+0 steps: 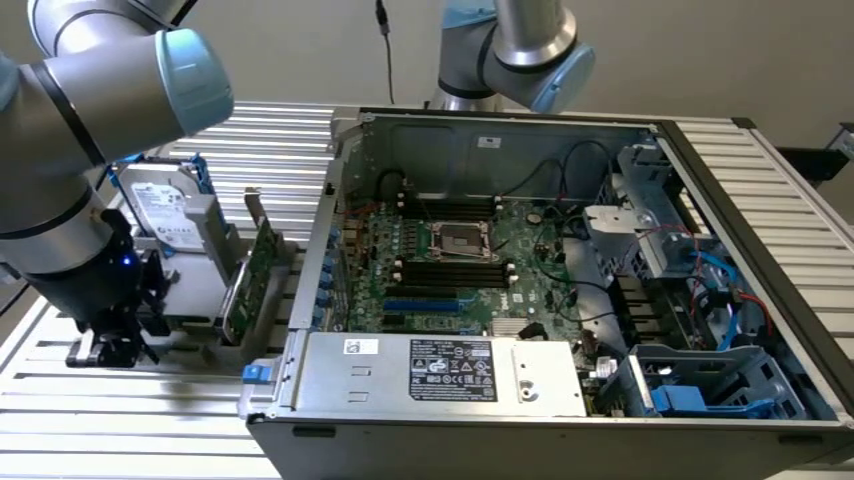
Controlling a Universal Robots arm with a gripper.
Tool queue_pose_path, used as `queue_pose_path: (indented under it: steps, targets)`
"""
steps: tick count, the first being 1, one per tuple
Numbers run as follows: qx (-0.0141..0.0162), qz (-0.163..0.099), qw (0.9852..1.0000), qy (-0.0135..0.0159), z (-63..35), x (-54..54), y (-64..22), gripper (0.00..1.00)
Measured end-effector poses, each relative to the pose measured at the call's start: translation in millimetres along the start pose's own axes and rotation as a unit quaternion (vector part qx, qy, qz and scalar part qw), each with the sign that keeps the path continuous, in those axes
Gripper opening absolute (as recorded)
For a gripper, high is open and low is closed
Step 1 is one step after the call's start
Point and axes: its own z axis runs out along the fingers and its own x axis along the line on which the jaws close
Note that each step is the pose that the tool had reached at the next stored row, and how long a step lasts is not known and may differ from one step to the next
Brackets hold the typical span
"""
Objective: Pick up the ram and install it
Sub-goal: 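Pick up the ram and move it above insertion slot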
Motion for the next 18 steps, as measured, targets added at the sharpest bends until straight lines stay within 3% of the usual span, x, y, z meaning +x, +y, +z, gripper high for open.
queue_pose_path:
  steps: [3,6,10,15,18]
  targets:
    - [0.0000,0.000,1.0000,-0.0067,1.1,0.2,0.0,0.42]
    - [-0.0027,0.000,0.9999,-0.0112,1.4,1.9,0.0,0.42]
    - [-0.0059,0.000,0.9998,-0.0167,1.3,8.0,0.2,0.42]
    - [-0.0059,0.000,0.9997,-0.0237,1.2,9.8,0.3,0.42]
    - [-0.0059,0.000,0.9997,-0.0257,1.2,10.0,0.2,0.42]
